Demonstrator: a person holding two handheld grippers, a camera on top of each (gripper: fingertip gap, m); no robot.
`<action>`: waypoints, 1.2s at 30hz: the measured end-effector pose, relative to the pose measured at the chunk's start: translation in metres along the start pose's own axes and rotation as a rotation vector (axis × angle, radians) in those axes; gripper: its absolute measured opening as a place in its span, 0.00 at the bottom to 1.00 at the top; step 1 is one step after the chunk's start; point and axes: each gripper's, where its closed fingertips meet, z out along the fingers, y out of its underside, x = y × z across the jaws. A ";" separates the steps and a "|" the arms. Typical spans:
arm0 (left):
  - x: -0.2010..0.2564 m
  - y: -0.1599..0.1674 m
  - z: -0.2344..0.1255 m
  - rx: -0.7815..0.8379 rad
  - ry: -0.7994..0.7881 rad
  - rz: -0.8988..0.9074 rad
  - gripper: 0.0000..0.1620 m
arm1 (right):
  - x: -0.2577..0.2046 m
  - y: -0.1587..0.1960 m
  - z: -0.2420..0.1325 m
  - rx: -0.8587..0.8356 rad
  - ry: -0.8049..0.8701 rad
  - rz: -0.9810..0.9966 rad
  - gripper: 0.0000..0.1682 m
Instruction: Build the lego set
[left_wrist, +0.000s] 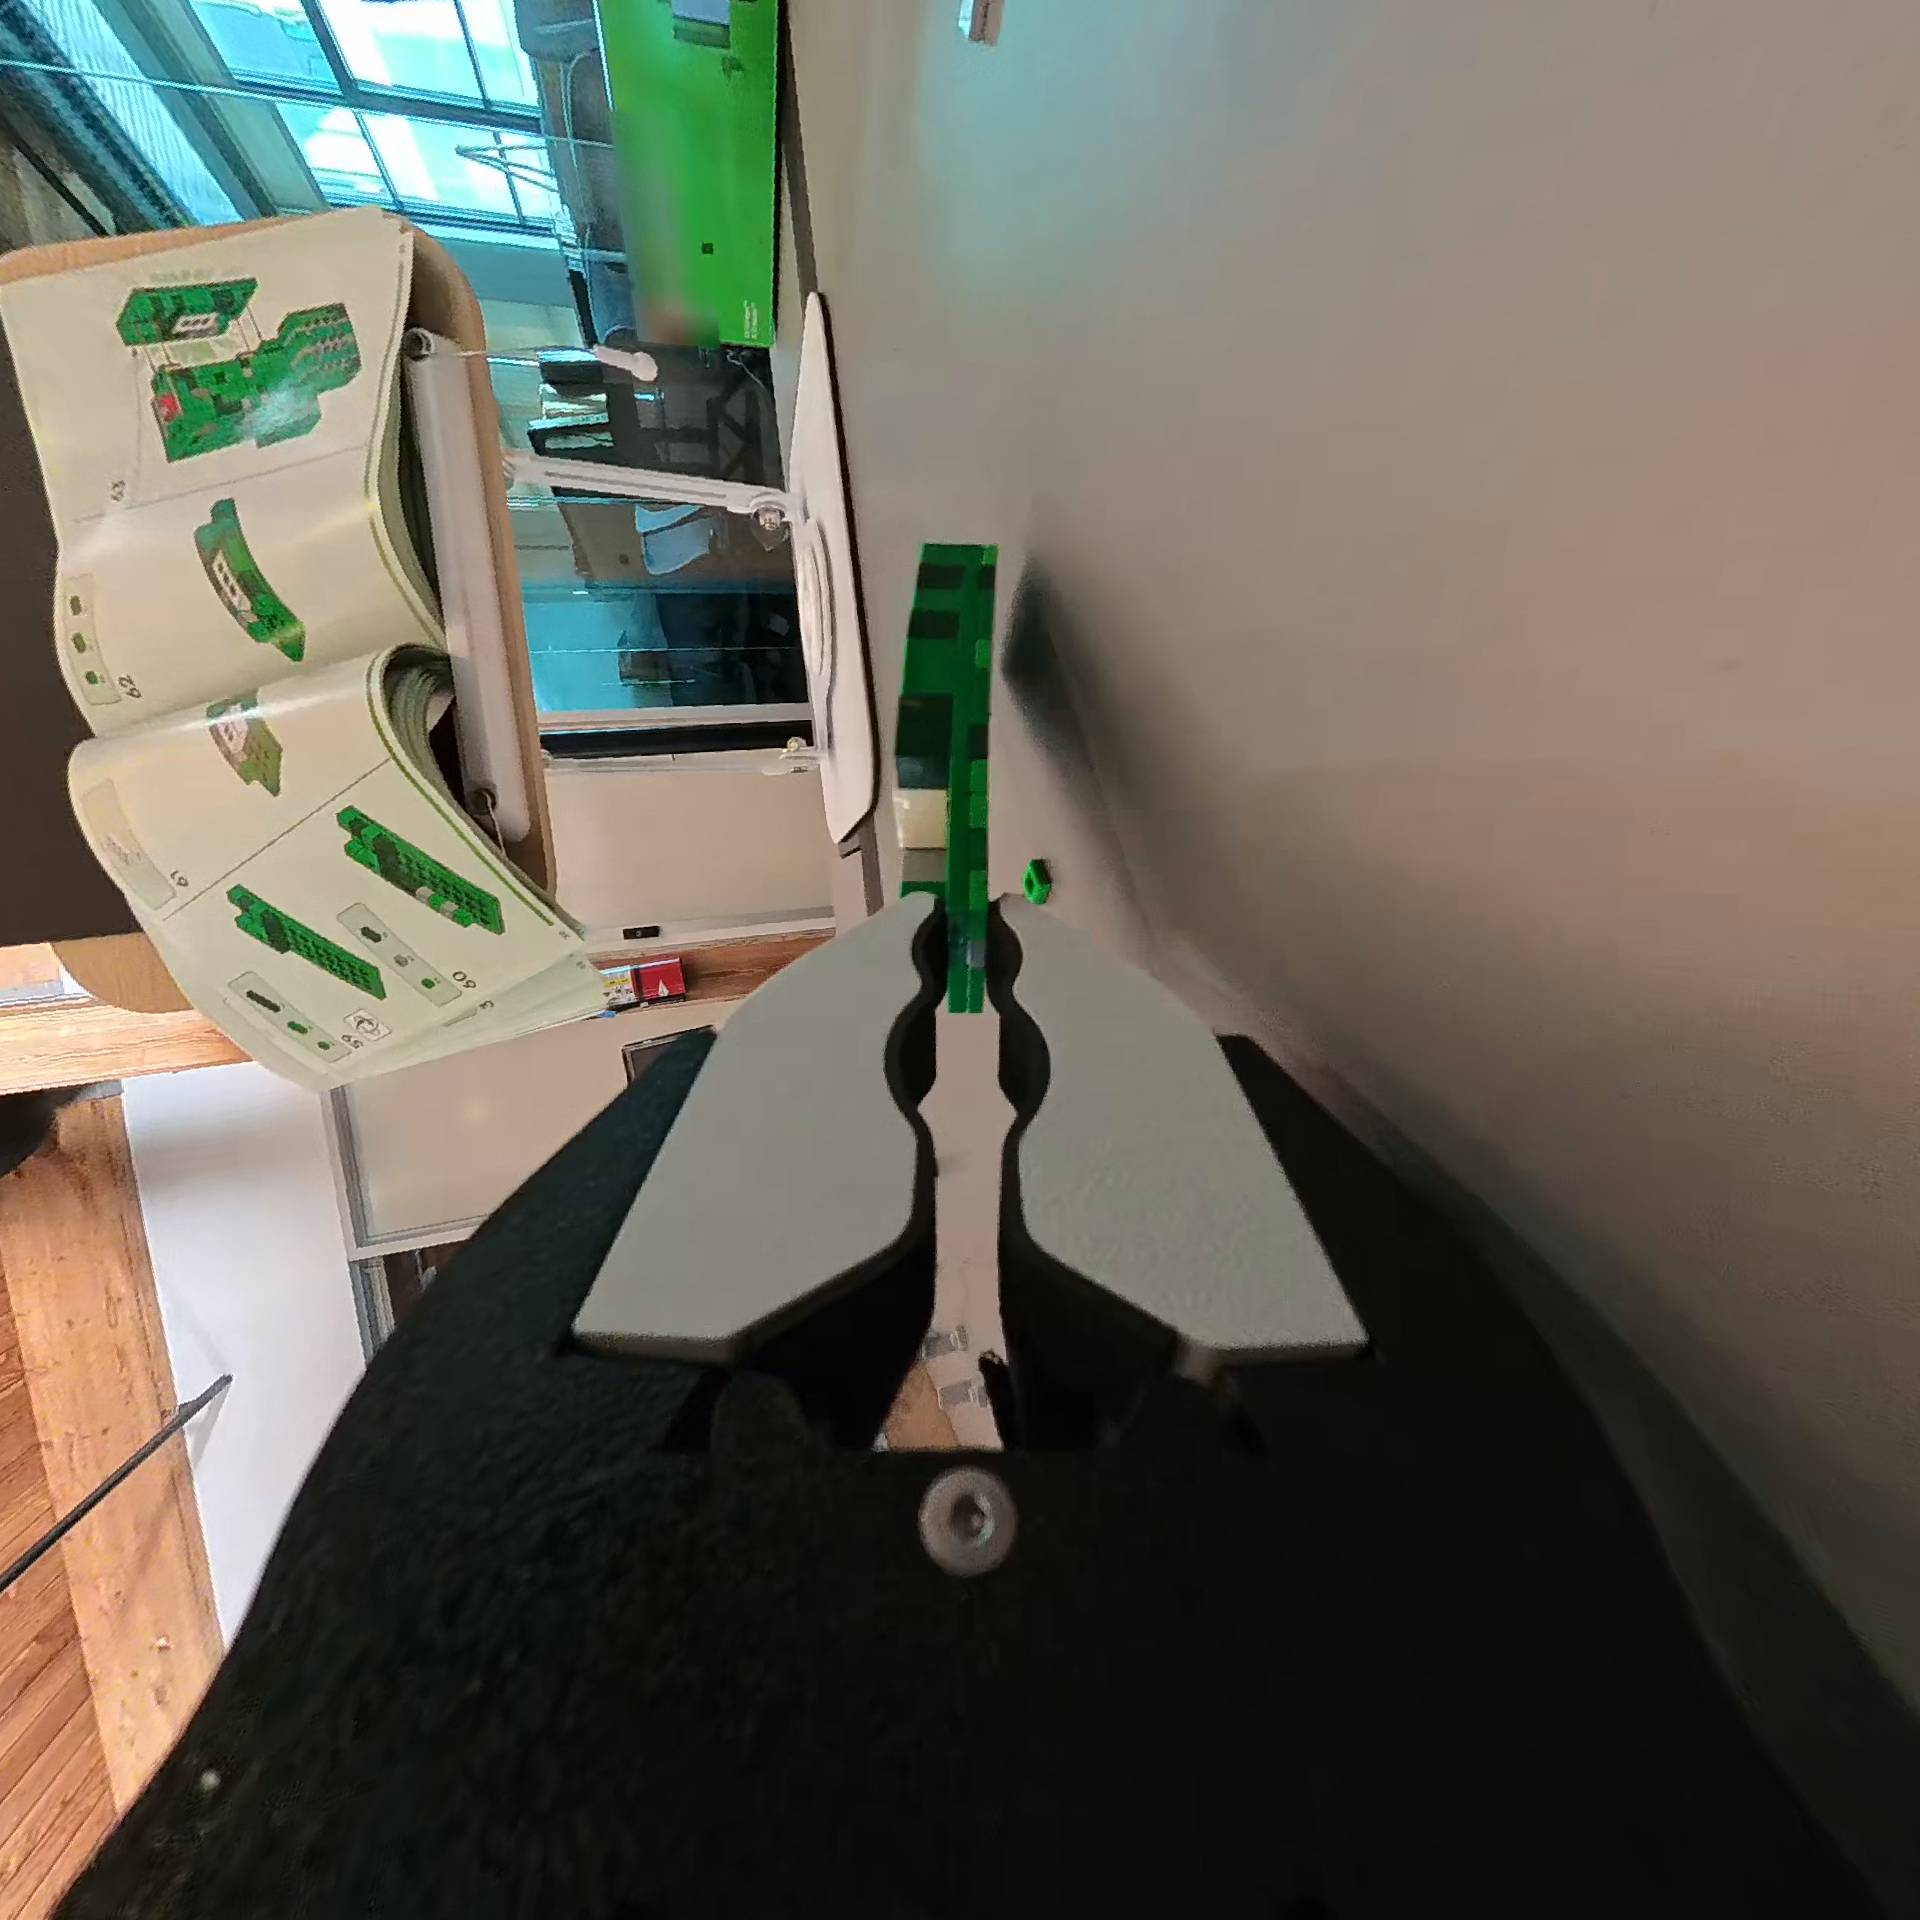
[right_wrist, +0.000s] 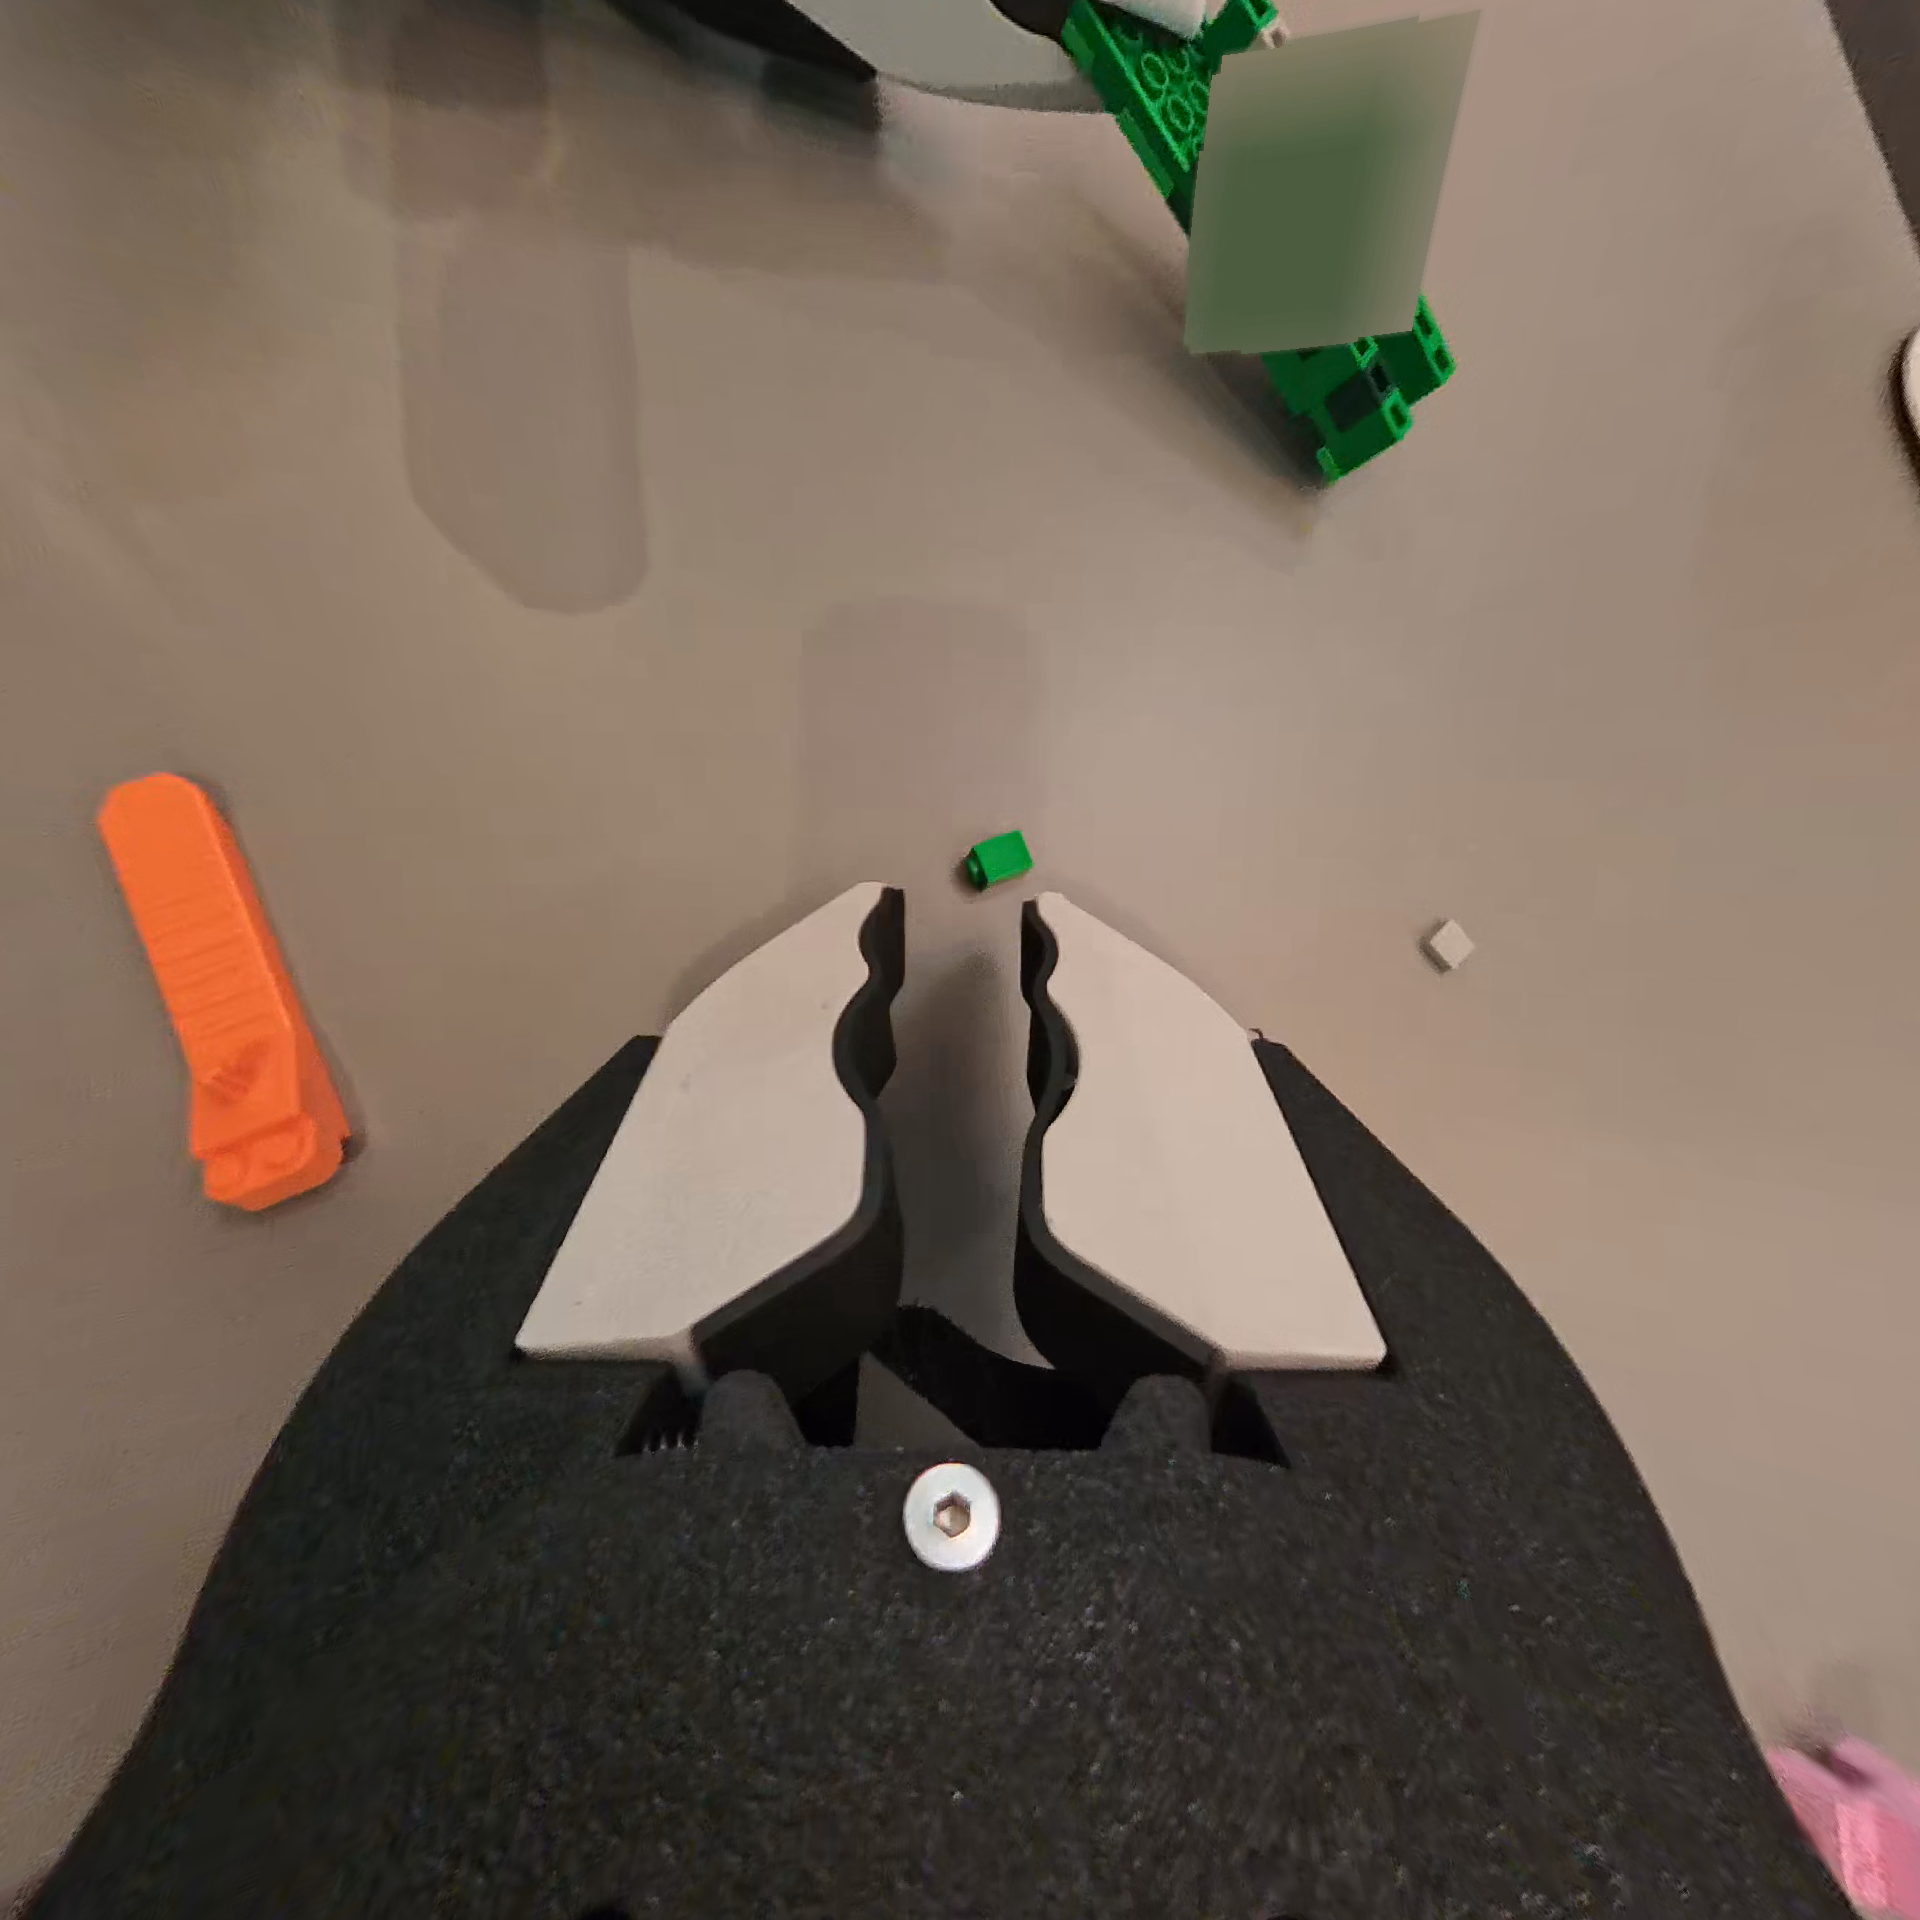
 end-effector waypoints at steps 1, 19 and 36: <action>0.001 0.000 0.000 0.000 0.004 0.000 0.04 | -0.001 -0.001 0.002 0.011 -0.026 -0.004 0.13; -0.001 -0.014 -0.006 0.091 0.003 -0.026 0.04 | -0.010 -0.003 0.001 0.149 -0.254 -0.239 0.06; 0.005 -0.021 -0.007 0.154 0.056 -0.069 0.04 | -0.013 -0.007 0.011 0.133 -0.580 -0.242 0.07</action>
